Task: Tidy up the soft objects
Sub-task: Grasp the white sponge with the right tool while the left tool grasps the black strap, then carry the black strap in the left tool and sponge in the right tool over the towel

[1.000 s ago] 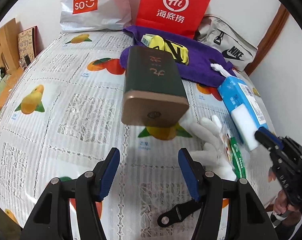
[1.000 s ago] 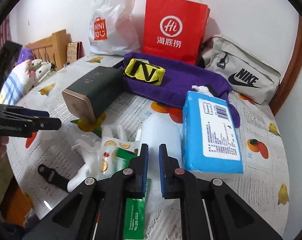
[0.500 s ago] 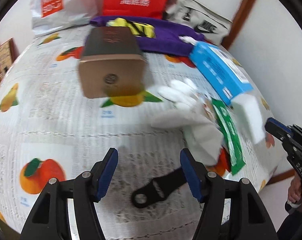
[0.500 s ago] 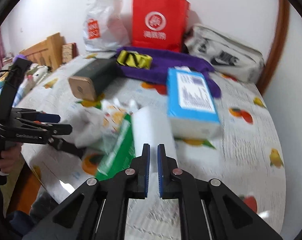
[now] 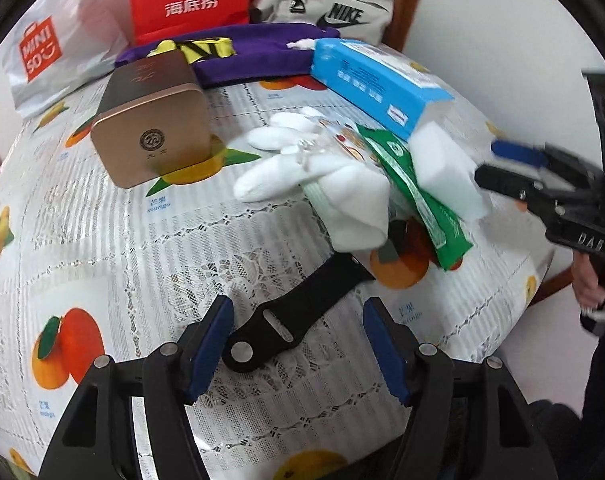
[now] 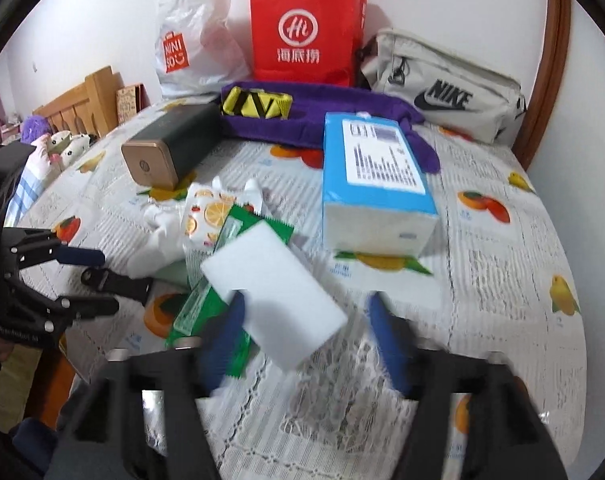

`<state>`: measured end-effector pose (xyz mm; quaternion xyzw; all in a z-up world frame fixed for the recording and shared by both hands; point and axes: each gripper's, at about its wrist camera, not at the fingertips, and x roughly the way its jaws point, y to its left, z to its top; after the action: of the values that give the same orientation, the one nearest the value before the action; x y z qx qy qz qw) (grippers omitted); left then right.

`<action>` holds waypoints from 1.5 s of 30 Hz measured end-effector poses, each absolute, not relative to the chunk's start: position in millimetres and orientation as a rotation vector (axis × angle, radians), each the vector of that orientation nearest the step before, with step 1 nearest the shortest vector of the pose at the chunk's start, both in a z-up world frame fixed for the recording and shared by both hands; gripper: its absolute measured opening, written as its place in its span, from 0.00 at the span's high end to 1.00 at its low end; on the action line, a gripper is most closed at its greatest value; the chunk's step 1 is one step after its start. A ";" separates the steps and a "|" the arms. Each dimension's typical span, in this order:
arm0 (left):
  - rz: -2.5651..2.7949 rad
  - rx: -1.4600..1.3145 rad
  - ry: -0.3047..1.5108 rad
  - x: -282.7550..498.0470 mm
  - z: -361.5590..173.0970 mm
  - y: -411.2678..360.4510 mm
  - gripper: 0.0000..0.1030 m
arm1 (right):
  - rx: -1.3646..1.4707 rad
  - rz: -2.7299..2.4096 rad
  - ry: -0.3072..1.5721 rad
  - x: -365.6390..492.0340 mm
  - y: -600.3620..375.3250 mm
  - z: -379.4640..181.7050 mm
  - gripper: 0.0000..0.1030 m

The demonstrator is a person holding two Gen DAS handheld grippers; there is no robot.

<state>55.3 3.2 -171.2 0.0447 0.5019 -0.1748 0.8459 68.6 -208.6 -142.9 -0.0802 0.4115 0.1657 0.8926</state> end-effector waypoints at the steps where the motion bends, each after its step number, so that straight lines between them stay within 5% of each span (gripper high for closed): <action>1: -0.377 0.111 1.059 54.5 -171.0 0.0 0.37 | -0.168 0.353 0.851 70.1 -207.3 -143.2 0.32; 6: -0.402 0.162 1.048 50.4 -170.6 -10.0 0.48 | -0.180 0.397 0.858 82.9 -200.4 -155.9 0.24; 13: -0.420 0.155 1.020 63.6 -170.3 -11.6 0.76 | -0.110 0.454 0.891 92.3 -200.0 -160.2 0.24; 23: -0.445 0.201 1.022 59.9 -174.6 -20.0 0.74 | -0.182 0.464 0.893 89.6 -186.4 -168.1 0.25; 25: -0.438 0.229 1.000 58.8 -176.0 -23.2 0.78 | -0.195 0.463 0.895 90.4 -184.0 -171.2 0.40; 27: -0.439 0.230 0.992 58.9 -176.5 -23.5 0.78 | -0.177 0.480 0.912 91.7 -184.7 -172.9 0.70; 45: -0.393 0.202 0.970 54.9 -172.1 -20.6 0.80 | -0.107 0.368 0.876 73.2 -222.6 -153.2 0.70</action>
<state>54.9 -20.6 -172.1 0.0964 0.4622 -0.1873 0.8614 73.2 -222.6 -153.2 -0.0515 0.4217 0.1771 0.8878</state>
